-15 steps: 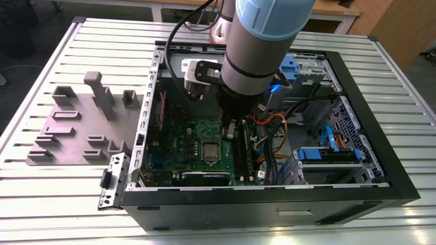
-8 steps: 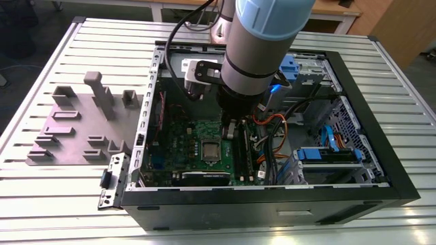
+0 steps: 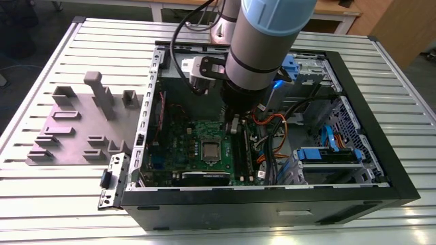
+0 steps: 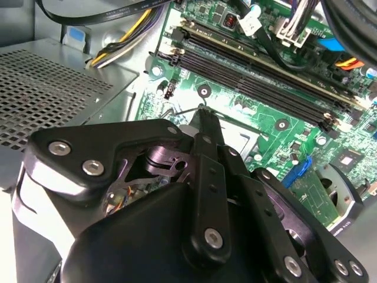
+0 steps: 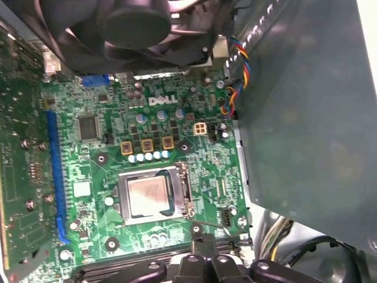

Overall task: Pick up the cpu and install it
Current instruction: 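Install the first cpu locking lever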

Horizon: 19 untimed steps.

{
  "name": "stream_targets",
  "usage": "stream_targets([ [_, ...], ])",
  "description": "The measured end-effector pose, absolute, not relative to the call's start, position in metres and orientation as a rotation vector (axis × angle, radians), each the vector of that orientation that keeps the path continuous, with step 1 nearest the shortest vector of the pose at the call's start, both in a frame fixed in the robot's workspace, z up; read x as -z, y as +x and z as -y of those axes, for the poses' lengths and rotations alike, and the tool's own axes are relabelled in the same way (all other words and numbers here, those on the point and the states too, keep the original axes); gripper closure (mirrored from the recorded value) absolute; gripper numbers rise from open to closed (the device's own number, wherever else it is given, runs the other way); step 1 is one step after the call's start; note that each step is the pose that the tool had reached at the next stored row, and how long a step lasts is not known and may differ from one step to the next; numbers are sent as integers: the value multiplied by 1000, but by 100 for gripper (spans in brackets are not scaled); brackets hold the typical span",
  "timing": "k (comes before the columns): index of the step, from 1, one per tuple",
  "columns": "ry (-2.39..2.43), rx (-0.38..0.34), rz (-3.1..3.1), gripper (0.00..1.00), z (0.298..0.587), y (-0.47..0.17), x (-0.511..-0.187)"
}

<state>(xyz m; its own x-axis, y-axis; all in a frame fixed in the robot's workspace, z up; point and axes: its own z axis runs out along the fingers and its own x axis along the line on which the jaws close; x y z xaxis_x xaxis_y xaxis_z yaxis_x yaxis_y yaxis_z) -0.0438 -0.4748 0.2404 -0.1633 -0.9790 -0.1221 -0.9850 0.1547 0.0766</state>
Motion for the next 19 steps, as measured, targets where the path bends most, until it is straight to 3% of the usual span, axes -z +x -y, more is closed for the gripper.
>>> stream_targets([
  [19,-2003,-214,-2353,89,475,-36,-240],
])
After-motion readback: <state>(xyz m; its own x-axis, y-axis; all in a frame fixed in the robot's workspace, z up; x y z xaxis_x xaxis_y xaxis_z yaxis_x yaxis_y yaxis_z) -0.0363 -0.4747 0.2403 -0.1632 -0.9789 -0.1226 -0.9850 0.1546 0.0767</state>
